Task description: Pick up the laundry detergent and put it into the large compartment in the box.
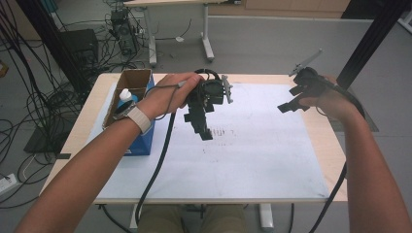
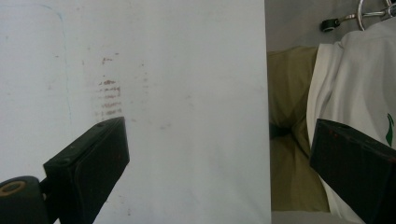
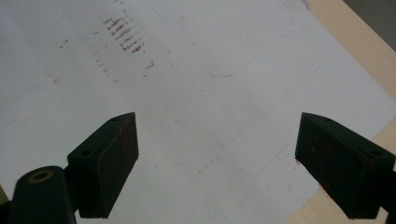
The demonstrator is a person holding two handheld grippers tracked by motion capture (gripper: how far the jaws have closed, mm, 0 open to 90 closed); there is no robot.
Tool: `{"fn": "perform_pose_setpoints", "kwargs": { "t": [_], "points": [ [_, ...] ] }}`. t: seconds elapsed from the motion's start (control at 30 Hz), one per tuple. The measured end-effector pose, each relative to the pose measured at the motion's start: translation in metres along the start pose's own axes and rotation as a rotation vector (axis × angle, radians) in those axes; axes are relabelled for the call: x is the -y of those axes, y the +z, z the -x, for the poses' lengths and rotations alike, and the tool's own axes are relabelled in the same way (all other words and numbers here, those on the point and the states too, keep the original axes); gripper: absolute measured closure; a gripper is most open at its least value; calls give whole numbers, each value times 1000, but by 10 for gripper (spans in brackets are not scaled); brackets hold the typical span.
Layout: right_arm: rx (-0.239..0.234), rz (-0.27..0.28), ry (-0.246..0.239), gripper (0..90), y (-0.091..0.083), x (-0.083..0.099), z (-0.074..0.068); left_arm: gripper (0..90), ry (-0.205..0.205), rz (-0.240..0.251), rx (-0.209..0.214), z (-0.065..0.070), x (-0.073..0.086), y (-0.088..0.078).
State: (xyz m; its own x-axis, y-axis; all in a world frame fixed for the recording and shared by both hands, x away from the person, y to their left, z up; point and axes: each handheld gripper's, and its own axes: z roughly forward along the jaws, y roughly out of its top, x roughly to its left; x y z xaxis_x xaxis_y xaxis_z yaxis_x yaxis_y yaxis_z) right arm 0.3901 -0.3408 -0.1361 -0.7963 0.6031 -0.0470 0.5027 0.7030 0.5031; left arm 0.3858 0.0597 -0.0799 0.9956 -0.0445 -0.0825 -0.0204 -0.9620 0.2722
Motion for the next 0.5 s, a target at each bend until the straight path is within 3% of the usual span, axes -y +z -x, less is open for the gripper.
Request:
{"fn": "perform_pose_setpoints", "kwargs": {
  "t": [0.5],
  "points": [
    [-1,2,2,134,0,3,-1,53,-5,-6,-6,0,-2,2]
  ]
}}
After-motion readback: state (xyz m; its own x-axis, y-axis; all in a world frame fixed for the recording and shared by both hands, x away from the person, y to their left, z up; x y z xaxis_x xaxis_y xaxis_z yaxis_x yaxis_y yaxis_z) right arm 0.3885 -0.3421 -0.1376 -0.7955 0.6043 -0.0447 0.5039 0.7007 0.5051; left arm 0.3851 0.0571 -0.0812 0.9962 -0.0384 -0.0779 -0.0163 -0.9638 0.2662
